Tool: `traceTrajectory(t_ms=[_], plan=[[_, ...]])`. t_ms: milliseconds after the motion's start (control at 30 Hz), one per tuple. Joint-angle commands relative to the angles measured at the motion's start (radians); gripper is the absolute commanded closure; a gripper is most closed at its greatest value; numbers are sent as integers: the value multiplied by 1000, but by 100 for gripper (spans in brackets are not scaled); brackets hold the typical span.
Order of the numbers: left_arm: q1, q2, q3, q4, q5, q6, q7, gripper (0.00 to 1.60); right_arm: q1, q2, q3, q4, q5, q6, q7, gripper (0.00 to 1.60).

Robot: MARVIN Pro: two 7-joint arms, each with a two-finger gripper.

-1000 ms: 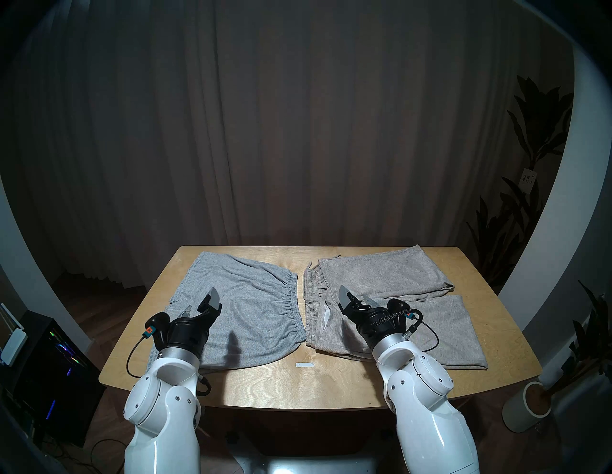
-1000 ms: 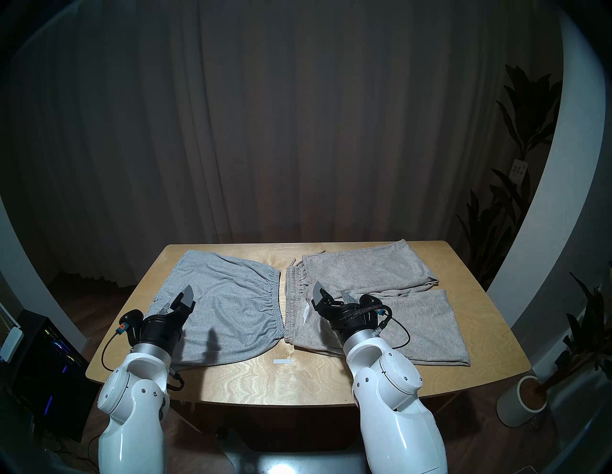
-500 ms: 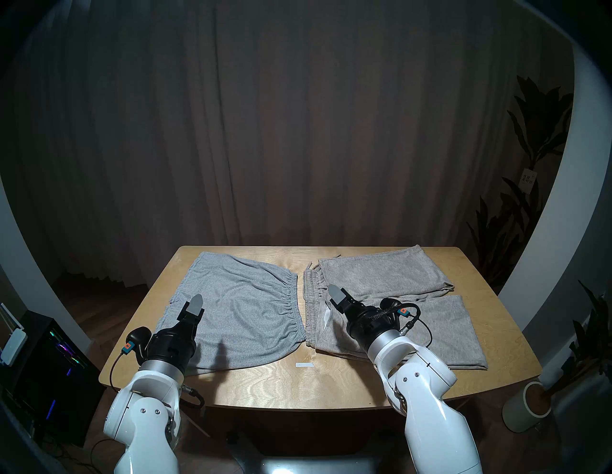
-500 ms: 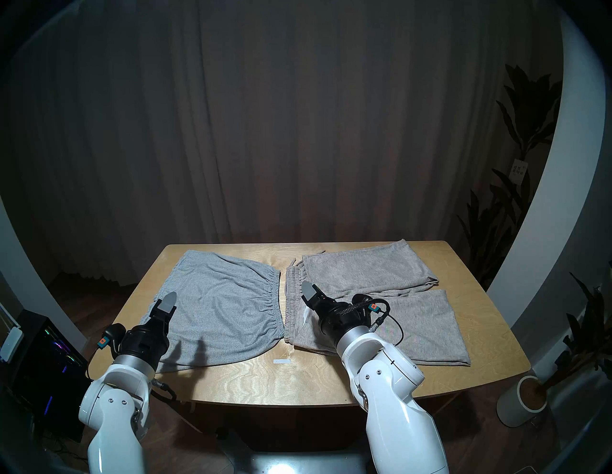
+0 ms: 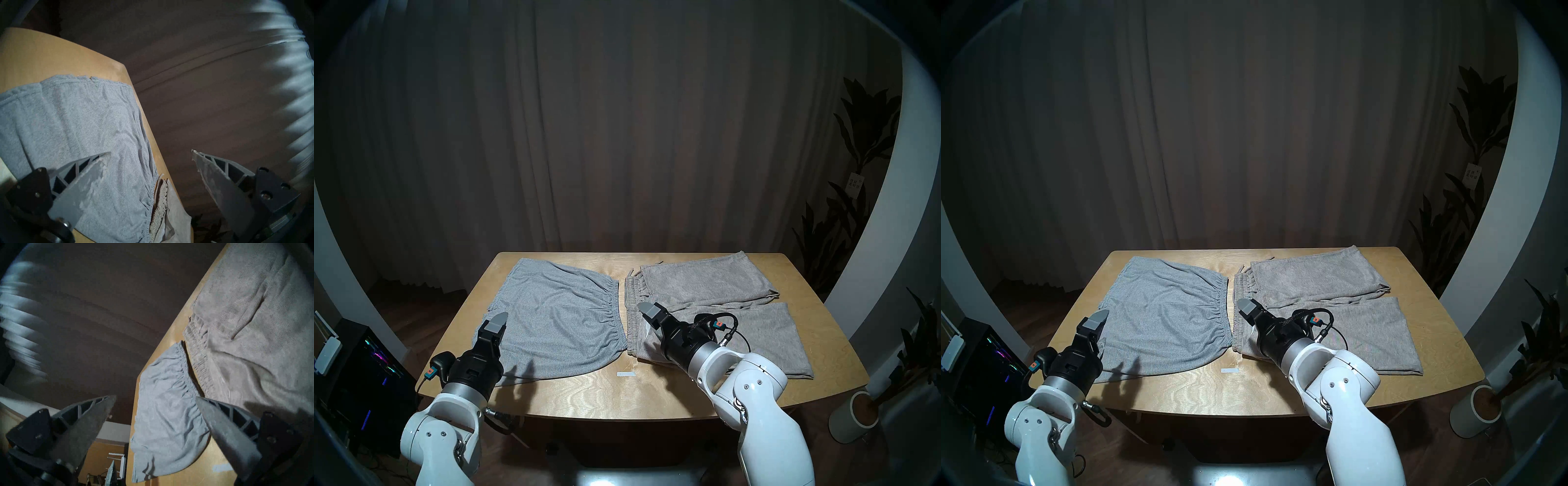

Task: Fold pants twice and stack them

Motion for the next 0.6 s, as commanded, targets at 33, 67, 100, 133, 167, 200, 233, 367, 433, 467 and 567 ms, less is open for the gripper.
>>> traceTrajectory(t_ms=[33,67,100,133,167,200,233,367,433,467,567], plan=[[-12,-2,-51,-53,-120,85,90,0,27,-17,17,-62,159,74,-147,0],[-15,-1,-54,-53,-126,90,101,0,30,-21,24,-59,186,78,-162,0],[-19,0,-59,-52,-136,96,116,0,28,-21,25,-59,206,68,-178,0],[-21,-1,-62,-51,-141,98,126,0,26,-21,27,-58,233,67,-191,0],[-24,-3,-65,-50,-144,98,138,0,20,-19,26,-59,269,58,-215,0],[-27,-3,-68,-49,-153,102,148,0,16,-16,23,-63,290,42,-231,0],[-29,-4,-69,-47,-156,103,155,0,8,-13,19,-66,314,27,-236,0],[-36,-15,-70,-50,-171,110,209,0,-19,2,-6,-84,392,-48,-299,0],[-37,-16,-70,-52,-179,114,236,0,-22,8,-18,-85,408,-87,-314,0],[-37,-15,-70,-53,-185,115,247,0,-19,11,-24,-84,408,-100,-326,0],[-37,-17,-67,-50,-191,111,271,0,-24,31,-62,-70,347,-158,-299,0]])
